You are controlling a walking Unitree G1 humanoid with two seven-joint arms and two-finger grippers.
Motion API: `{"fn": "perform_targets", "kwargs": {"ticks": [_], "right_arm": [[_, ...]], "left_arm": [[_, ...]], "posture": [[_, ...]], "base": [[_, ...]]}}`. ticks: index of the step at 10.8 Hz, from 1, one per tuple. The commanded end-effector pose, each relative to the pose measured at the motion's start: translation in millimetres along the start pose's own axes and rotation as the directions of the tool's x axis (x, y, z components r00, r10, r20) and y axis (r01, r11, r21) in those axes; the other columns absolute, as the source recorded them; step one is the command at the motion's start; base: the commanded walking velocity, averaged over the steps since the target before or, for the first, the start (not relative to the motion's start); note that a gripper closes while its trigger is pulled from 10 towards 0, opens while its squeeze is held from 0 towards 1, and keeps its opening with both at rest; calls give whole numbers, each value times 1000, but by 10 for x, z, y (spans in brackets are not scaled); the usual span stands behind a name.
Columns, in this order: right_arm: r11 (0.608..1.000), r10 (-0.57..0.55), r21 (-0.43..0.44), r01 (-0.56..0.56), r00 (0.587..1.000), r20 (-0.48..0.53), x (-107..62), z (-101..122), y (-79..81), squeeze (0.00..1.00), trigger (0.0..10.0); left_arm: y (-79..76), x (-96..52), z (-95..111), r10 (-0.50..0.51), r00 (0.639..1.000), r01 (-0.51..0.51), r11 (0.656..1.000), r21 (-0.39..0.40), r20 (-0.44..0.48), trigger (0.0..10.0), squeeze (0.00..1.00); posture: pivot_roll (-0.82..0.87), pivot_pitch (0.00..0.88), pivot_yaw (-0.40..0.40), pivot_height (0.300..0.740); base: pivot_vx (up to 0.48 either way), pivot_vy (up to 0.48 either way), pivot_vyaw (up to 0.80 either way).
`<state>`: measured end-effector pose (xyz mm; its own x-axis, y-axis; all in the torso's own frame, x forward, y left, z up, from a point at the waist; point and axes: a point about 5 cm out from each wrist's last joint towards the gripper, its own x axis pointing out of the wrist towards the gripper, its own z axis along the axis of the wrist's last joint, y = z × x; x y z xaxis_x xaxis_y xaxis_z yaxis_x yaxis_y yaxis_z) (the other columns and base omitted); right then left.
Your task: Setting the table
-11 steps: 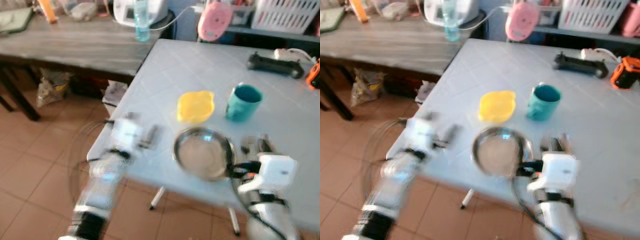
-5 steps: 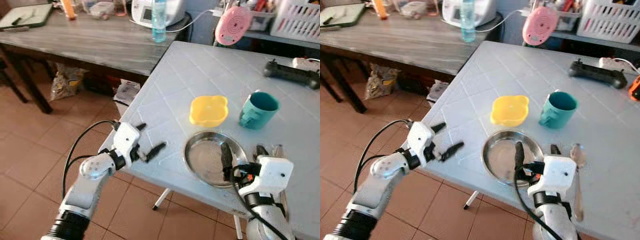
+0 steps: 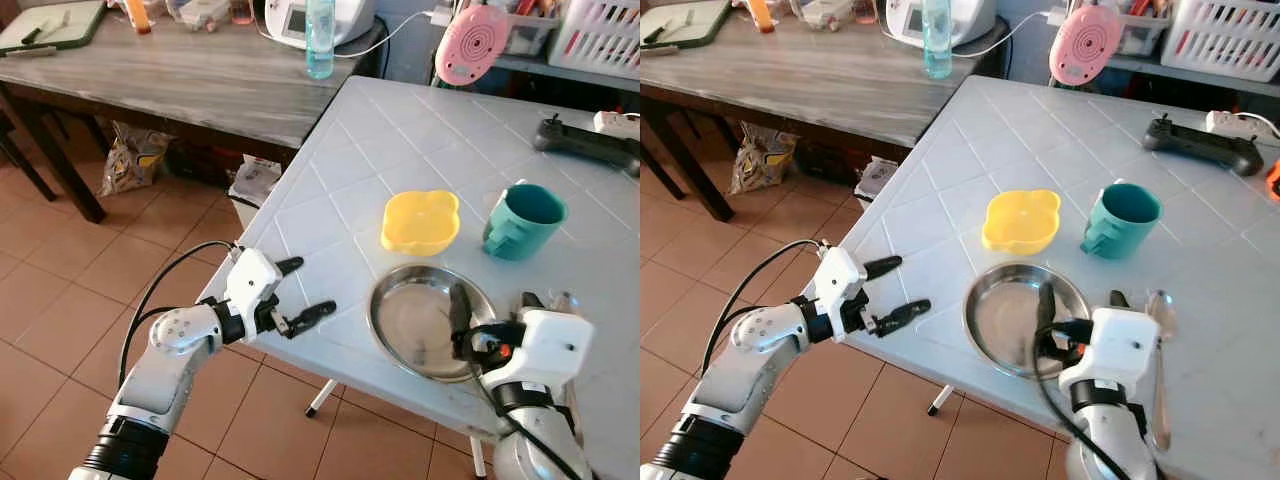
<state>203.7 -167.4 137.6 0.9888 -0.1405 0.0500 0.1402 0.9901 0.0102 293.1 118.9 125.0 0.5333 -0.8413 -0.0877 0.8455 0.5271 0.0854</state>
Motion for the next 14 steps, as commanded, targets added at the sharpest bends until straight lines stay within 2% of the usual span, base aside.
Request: {"fn": "perform_targets", "kwargs": {"ticks": [1,3,5,6,8,13,14], "right_arm": [[1000,-26,0,26,999,-33,-5,-39,-34,0,10000],[1000,-26,12,27,999,-45,19,-34,-37,0,10000],[1000,-24,9,25,997,-69,12,-62,-16,0,10000],[1000,-25,-1,25,994,-105,5,-114,-18,0,10000],[997,-26,69,36,988,-151,11,-188,-5,0,10000],[995,11,103,9,981,-193,87,-268,59,0,10000],[997,1,76,17,972,-236,75,-327,63,0,10000]], "left_arm": [[-23,15,78,-46,999,46,999,-18,25,10000,0],[-79,6,147,-139,990,140,989,-45,20,10000,0],[-97,-9,183,-191,981,192,978,-77,16,10000,0],[-114,-14,198,-202,979,203,975,-91,16,10000,0],[-176,-29,162,-228,974,227,970,-91,-4,10000,0],[-240,20,158,-237,972,235,966,-109,-3,10000,0],[-242,29,170,-237,971,235,966,-109,-4,10000,0]], "posture": [[31,141,16,740],[29,141,10,740],[29,145,8,740],[29,147,9,740],[30,148,9,740],[29,145,6,740],[32,145,2,740]], "base": [[0,0,0],[0,0,0],[0,0,0],[0,0,0],[0,0,0],[0,0,0],[0,0,0]]}}
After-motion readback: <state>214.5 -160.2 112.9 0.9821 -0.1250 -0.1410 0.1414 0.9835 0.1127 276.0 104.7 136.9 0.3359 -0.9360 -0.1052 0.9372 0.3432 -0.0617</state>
